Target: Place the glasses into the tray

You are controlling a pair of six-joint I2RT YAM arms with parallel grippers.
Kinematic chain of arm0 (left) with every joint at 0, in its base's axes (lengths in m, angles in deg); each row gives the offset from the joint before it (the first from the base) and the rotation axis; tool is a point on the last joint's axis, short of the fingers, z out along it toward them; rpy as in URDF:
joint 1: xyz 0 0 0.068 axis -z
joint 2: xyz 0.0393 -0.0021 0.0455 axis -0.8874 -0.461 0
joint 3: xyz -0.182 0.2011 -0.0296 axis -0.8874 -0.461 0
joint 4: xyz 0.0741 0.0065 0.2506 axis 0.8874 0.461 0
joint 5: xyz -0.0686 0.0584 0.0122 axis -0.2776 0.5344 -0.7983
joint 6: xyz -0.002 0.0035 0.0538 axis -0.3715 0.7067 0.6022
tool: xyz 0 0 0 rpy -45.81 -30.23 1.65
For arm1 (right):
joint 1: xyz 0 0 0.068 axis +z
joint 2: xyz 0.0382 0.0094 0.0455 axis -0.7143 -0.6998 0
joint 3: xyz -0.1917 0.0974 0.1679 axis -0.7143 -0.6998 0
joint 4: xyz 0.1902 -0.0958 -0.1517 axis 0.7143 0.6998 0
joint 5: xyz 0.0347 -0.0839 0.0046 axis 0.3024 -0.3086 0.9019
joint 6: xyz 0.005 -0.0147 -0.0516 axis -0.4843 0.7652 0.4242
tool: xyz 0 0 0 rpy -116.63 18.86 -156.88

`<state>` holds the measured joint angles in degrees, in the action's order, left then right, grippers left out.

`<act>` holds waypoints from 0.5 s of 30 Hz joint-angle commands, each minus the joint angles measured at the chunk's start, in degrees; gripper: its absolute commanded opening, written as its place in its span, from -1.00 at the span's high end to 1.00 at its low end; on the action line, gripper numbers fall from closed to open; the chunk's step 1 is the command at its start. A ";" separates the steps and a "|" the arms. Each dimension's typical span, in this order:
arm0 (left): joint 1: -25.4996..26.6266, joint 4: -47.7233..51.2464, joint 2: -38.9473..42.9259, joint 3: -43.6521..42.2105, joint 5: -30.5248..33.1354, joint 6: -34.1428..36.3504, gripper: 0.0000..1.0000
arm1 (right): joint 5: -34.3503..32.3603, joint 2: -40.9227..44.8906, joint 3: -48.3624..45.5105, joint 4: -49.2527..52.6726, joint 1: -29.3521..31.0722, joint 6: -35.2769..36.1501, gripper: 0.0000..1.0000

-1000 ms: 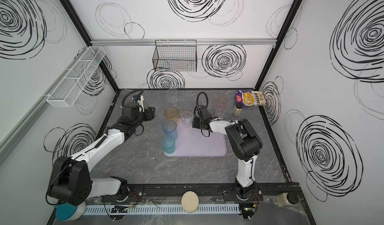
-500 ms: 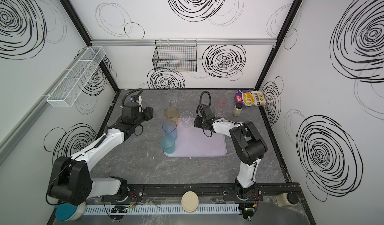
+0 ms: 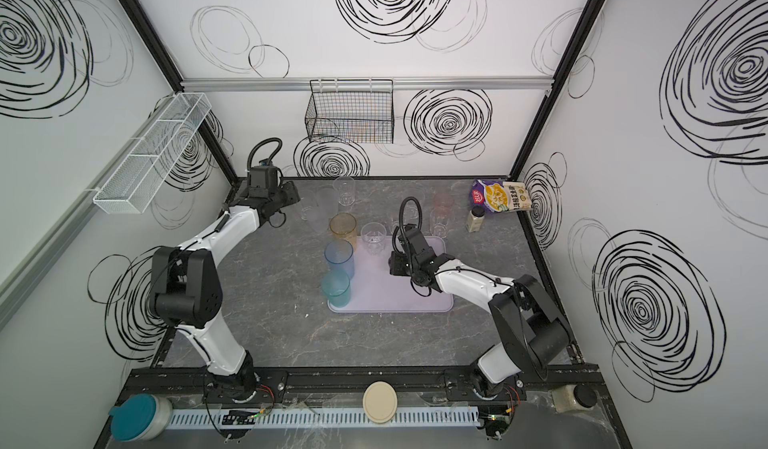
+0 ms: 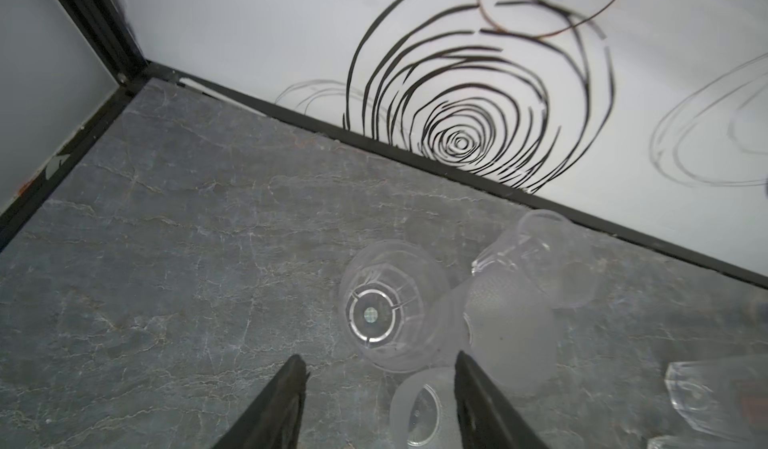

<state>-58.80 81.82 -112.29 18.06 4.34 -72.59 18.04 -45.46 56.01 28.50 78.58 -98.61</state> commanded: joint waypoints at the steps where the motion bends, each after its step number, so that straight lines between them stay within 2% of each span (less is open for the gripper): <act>1: -0.05 1.88 -3.72 5.27 -0.31 1.38 -0.21 | -2.61 2.47 -1.70 1.24 -0.03 -0.57 -0.06; 9: -0.06 5.00 -14.94 12.72 -0.10 1.89 -0.14 | -1.93 3.02 -2.22 0.70 0.08 -1.02 -0.06; 15: -0.45 4.87 -16.74 11.84 2.12 2.77 -0.08 | -1.56 2.27 -2.27 0.49 0.34 -1.16 -0.06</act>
<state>-58.87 87.10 -128.82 29.81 4.85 -70.97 17.06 -43.80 54.26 28.70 78.60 -99.01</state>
